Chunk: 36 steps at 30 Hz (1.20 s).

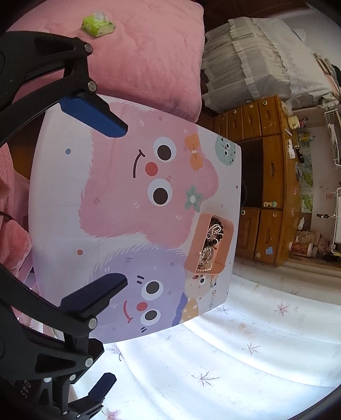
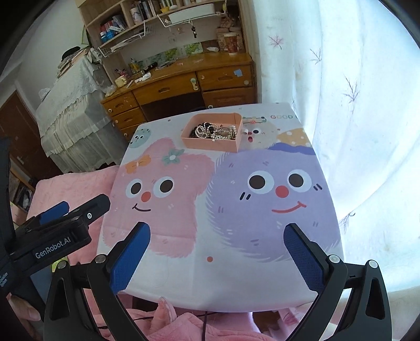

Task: Organize jewelry

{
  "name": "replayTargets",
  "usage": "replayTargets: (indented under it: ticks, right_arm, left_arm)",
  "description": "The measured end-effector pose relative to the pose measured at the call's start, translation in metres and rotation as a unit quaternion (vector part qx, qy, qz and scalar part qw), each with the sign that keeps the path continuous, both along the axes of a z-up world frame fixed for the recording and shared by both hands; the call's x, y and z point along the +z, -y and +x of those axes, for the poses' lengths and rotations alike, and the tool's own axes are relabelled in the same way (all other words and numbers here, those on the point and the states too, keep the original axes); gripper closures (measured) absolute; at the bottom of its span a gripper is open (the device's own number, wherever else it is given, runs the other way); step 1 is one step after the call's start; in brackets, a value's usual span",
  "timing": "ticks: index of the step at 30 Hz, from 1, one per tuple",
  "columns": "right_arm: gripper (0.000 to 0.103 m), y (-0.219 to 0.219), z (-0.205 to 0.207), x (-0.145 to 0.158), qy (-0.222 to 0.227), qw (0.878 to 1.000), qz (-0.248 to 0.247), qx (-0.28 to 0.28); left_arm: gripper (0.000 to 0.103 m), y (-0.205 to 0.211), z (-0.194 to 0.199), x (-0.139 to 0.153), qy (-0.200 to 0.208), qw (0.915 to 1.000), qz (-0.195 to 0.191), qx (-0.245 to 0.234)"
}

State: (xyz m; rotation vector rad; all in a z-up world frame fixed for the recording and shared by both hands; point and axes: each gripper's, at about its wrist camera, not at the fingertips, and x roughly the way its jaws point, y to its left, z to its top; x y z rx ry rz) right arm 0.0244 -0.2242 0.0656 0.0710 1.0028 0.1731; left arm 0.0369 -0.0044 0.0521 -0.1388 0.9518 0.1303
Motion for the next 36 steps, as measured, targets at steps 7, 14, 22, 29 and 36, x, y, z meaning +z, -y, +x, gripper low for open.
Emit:
replayTargets:
  ticks: [7,14,22,29,36]
  right_arm:
    - [0.001,0.005,-0.006,0.0,-0.002,1.0,0.0,0.0]
    - [0.001,0.005,-0.007,-0.003,-0.006,1.0,0.0,0.002]
    - [0.001,0.014,-0.004,-0.006,-0.004,1.0,0.002,-0.007]
    - [0.001,0.017,-0.001,-0.005,-0.003,1.0,0.009,-0.014]
    - [0.001,0.016,-0.001,-0.005,-0.003,1.0,0.006,-0.015]
  left_arm:
    - [0.0,0.016,-0.003,-0.004,-0.009,0.9995,0.023,-0.019]
    - [0.0,0.018,-0.006,-0.004,-0.007,0.9993,0.03,-0.02]
    - [0.0,0.022,-0.005,-0.003,-0.007,0.9991,0.033,-0.027]
    - [0.0,0.027,-0.003,0.0,0.0,0.9984,0.046,-0.032]
    - [0.0,0.025,-0.003,-0.001,0.0,0.9984,0.047,-0.031]
